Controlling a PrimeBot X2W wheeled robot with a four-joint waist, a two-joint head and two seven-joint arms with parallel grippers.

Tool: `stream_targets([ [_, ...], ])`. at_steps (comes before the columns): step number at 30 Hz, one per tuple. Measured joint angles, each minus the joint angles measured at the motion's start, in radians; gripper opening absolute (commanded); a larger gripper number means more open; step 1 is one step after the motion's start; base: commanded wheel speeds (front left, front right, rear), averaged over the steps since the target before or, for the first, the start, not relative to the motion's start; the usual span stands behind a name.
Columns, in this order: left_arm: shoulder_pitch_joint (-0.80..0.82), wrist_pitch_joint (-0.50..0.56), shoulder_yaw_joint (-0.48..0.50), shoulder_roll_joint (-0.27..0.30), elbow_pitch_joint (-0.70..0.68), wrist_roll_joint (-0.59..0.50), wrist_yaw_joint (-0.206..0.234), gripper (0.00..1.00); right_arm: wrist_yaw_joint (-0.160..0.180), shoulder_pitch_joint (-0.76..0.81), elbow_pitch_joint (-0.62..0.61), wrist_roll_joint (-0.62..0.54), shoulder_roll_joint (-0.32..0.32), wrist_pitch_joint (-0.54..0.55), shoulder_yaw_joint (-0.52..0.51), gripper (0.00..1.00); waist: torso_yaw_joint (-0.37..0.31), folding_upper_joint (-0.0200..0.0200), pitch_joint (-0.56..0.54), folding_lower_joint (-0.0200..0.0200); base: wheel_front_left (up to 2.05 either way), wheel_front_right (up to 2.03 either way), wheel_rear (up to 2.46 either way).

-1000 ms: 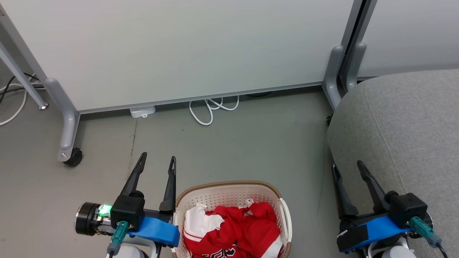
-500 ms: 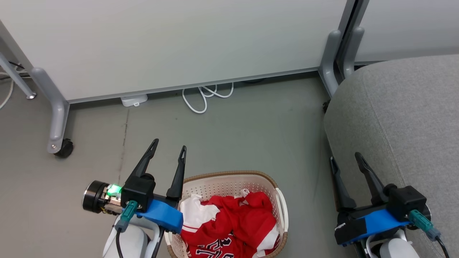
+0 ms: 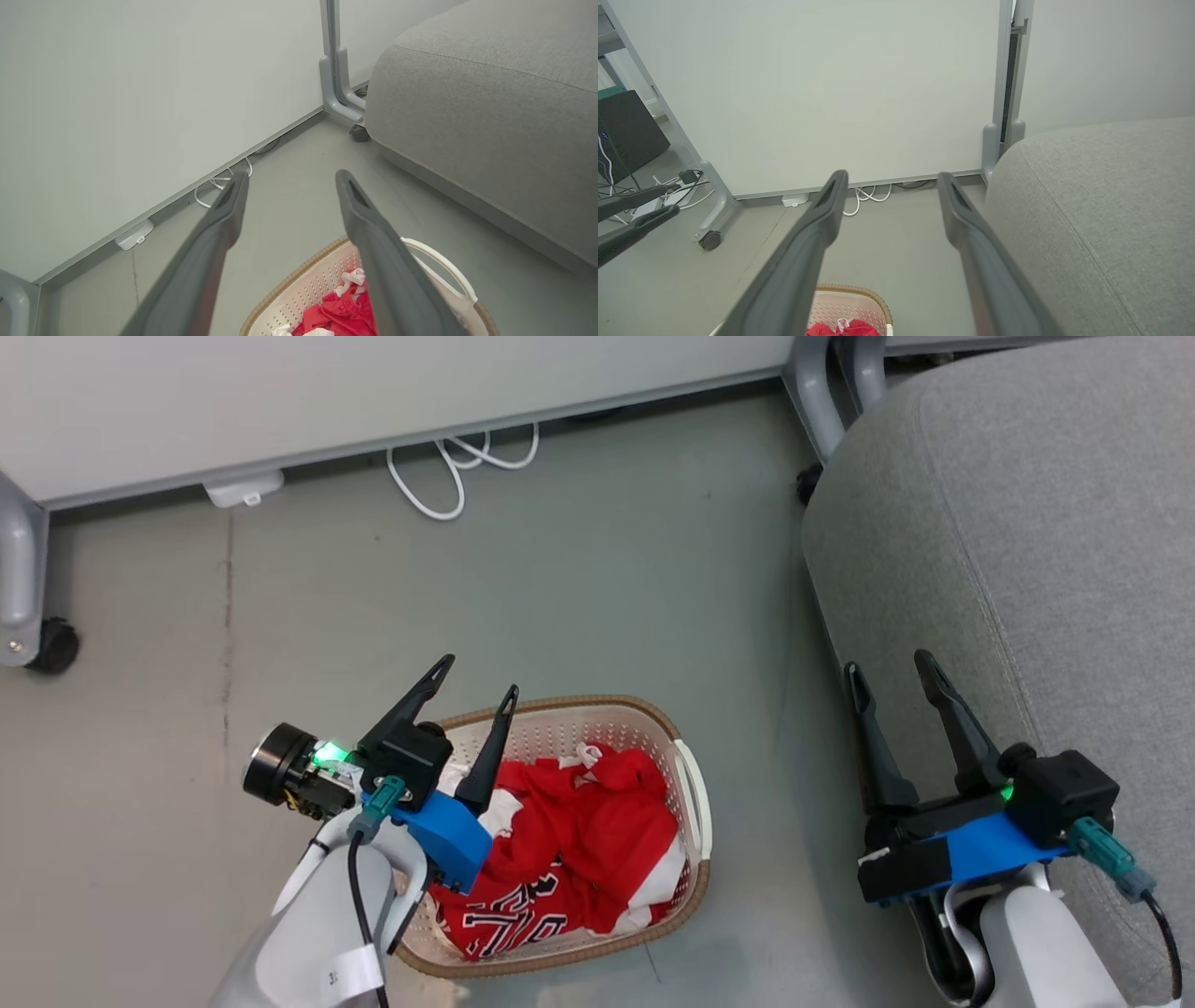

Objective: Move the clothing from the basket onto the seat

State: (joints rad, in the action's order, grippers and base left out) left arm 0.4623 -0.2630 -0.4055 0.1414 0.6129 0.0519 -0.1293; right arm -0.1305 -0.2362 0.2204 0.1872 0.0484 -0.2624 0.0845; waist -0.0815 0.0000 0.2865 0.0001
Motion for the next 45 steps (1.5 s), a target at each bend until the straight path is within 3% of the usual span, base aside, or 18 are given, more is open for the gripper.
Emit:
stream_targets([
  [10,0.172,0.0,-0.221,0.058,0.22,0.073,0.0,1.0,0.0,-0.102,-0.032,0.014,0.0,0.0,0.011,1.0,-0.049,0.0,0.173,0.0,0.0,0.0,0.0],
  [24,0.362,0.025,-0.548,0.065,0.517,0.209,0.0,1.0,0.0,-0.207,-0.062,0.018,0.0,0.0,0.028,1.0,-0.089,0.0,0.389,0.0,0.0,0.0,0.0],
  [34,0.448,0.122,-0.8,0.082,0.581,0.284,0.0,1.0,0.0,-0.264,-0.092,0.016,0.0,0.0,0.036,1.0,-0.111,0.0,0.518,0.0,0.0,0.0,0.0],
  [45,0.527,0.243,-0.872,0.129,0.592,0.262,0.0,1.0,0.0,-0.293,-0.139,0.013,0.0,0.0,0.034,1.0,-0.127,-0.0001,0.63,0.0,0.0,0.0,0.0],
])
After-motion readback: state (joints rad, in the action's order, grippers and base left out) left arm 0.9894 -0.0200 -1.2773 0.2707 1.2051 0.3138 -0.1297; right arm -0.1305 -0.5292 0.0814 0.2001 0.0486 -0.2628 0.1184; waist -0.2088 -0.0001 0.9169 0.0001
